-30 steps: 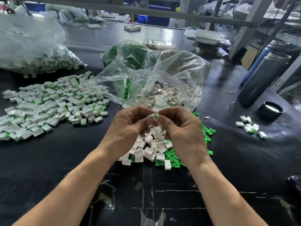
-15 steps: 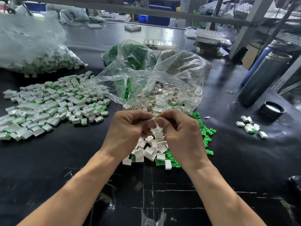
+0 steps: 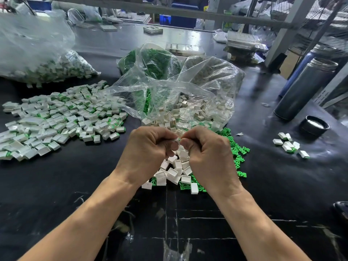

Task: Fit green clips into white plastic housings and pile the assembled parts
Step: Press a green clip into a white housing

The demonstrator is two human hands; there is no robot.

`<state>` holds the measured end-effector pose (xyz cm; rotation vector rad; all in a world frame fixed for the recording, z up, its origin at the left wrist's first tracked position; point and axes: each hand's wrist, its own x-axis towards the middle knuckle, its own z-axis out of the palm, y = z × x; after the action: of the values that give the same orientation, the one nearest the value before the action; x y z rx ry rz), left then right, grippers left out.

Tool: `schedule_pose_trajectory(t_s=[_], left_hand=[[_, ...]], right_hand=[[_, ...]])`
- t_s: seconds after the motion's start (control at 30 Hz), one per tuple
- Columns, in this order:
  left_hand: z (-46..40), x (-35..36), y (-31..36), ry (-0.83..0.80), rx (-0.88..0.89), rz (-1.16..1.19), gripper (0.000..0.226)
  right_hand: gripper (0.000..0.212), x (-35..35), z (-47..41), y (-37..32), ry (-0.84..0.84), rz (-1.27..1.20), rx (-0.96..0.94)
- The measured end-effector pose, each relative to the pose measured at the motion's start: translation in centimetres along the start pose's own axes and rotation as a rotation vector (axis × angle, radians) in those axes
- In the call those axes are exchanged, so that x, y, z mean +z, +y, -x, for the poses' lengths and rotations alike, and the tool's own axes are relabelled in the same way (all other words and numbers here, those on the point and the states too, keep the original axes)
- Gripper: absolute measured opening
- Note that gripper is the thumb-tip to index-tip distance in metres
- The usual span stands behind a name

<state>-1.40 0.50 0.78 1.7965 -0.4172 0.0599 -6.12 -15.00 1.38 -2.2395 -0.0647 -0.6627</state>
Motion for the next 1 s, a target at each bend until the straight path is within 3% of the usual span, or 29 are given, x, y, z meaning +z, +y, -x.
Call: schedule_pose_trajectory(t_s=[0.37,0.67,0.73,0.87,1.0], left_hand=[[-0.1,-0.1,-0.3,-0.054,0.041,-0.155,0.026],[-0.6,-0.1,-0.3,-0.012,-0.098,0.11,0.016],[-0.6,-0.1,-0.3,-0.003,-0.09,0.148,0.014],[-0.5,0.2,0.0,-0.057,-0.053,0.214,0.009],[-0.3,0.8,0.1,-0.128,-0.037,0.302,0.008]], right_hand=[[0.005,0.9,0.4,0.2,-0.004,0.042,-0.008],[0.016,1.5,0.2,0.6,0.014,-0.548,0.312],[0.026,1.4,0.0,0.6,-0.005,-0.633,0.377],[0.067,1.0,-0.1,0.6,-0.181,-0.67,0.453],[0.07,1.6,-0.1,0.3,-0.233,-0.615,0.456]])
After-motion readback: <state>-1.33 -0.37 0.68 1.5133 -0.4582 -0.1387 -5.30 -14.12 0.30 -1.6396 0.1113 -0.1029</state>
